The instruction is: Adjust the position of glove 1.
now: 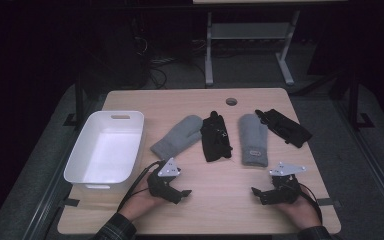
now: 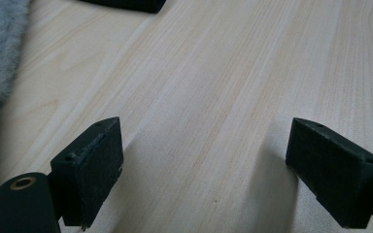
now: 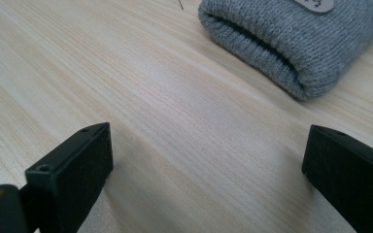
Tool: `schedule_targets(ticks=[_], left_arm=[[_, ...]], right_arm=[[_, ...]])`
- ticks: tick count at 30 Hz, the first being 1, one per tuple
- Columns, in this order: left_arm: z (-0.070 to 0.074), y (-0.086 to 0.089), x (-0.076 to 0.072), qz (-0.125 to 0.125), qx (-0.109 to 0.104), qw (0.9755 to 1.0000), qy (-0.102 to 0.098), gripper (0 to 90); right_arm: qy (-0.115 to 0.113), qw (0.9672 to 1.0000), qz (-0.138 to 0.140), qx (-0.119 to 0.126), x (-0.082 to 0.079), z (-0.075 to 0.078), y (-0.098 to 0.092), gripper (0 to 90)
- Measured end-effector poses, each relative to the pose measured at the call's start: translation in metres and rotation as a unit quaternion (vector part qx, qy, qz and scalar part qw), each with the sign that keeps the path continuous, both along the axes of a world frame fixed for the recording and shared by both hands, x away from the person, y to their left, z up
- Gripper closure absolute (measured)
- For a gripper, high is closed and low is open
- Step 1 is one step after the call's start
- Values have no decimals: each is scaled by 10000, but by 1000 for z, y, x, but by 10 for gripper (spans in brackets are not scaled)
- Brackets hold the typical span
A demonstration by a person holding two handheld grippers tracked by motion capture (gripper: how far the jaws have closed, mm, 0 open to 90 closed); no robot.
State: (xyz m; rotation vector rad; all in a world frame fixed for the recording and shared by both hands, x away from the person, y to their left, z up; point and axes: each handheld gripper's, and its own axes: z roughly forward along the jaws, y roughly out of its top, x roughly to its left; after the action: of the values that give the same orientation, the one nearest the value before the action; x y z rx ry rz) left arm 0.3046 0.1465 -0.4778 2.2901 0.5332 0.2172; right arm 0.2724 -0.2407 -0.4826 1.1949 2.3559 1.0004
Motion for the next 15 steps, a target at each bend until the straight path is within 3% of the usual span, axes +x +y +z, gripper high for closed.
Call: schedule_targets(ticks=[3, 6, 10, 15], left_arm=[[0, 0, 0, -2, 0, 10000, 5, 126], [0, 0, 0, 3, 0, 10000, 6, 126], [0, 0, 0, 22, -10, 10000, 2, 126], [0, 0, 0, 21, -7, 10000, 1, 126]], right_arm=[[1, 10000, 0, -1, 0, 0, 0, 43], [107, 9999, 35, -34, 0, 4, 0, 119], [69, 9999, 69, -48, 1, 10, 0, 179], [-94, 9999, 129, 11, 4, 24, -2, 453]])
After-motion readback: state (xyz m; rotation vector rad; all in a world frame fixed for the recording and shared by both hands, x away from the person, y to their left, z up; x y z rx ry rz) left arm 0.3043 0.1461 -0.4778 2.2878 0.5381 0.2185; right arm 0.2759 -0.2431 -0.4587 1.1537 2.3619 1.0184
